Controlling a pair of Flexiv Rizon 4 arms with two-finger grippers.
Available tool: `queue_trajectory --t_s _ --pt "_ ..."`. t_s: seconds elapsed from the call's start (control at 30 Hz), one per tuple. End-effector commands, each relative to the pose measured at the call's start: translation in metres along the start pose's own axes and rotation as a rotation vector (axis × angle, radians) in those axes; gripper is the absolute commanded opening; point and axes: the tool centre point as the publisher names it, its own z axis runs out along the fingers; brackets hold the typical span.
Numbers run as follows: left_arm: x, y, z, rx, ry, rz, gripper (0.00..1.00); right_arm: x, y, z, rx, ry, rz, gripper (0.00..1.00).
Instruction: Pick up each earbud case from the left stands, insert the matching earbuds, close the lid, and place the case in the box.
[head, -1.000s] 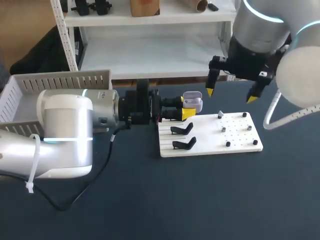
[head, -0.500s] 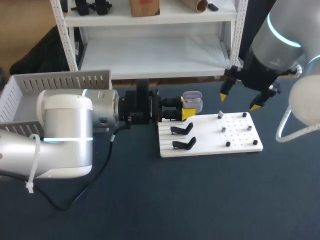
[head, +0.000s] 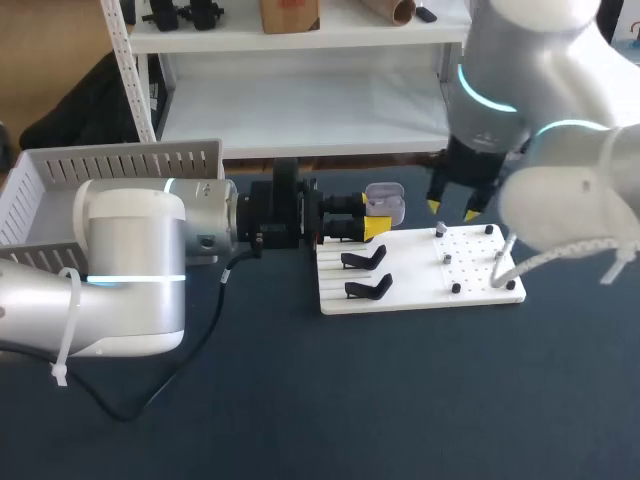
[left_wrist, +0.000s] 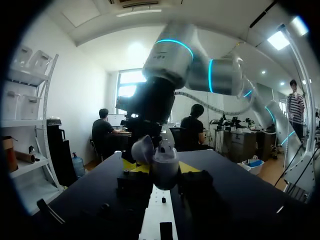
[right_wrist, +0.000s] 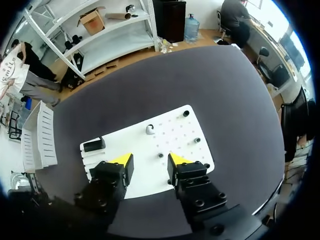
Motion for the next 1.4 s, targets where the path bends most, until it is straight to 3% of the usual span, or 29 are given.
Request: queue_trajectory --t_s 0.03,0.27,0.63,1.0,1.4 --pt "0.001 0.0 0.0 -0.002 -0.003 0.002 0.0 0.001 0.013 0.014 0.036 -0.001 0.002 0.45" --pt "0.001 0.0 0.0 -0.002 -0.003 0.002 0.0 0.008 0.013 0.03 0.056 0.0 0.06 0.44" --pt "0.001 0.0 0.0 -0.002 -0.003 0.002 0.0 0.001 0.003 0.051 0.069 -0.04 0.162 0.42" --pt "0.001 0.0 0.0 -0.002 -0.003 0.002 0.0 -0.003 0.002 0.065 0.063 -0.083 0.207 0.4" --pt "0.001 0.0 0.0 -0.002 -0.003 0.002 0.0 -0.01 0.006 0.074 0.052 -0.074 0.218 0.42"
